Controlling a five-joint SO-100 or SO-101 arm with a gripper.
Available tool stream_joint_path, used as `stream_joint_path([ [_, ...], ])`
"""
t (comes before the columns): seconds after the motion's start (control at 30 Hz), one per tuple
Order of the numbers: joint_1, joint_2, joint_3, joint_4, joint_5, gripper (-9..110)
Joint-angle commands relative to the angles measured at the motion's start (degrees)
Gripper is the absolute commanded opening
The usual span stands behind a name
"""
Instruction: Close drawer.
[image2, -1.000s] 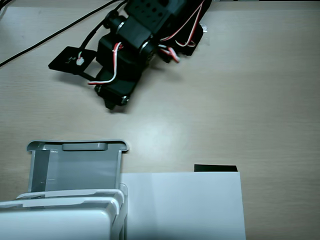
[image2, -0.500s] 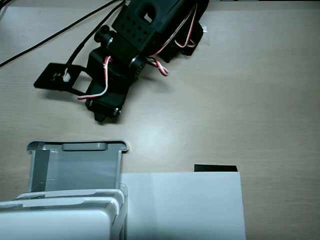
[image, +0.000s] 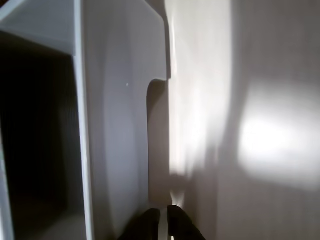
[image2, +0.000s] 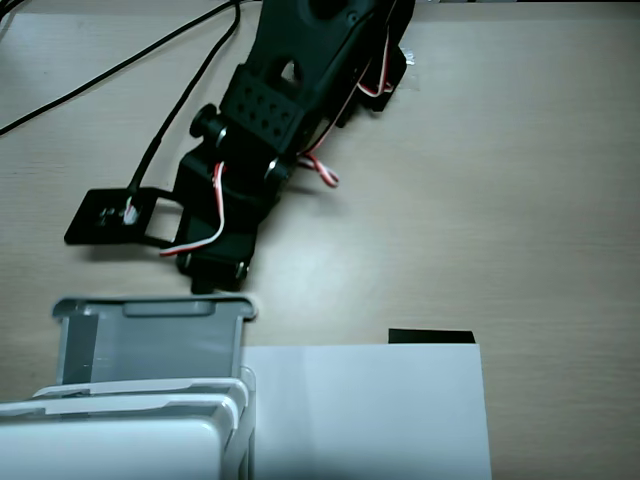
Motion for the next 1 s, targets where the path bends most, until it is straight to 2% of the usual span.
stream_joint_path([
  [0.0,-0.97,-3.43,-6.94,-1.14,0.44,0],
  [0.37,-2.29,-18.72,-24.87,2.29,3.16,0],
  [0.97,-5.45,-26.81,-37.79,8.35,3.34,0],
])
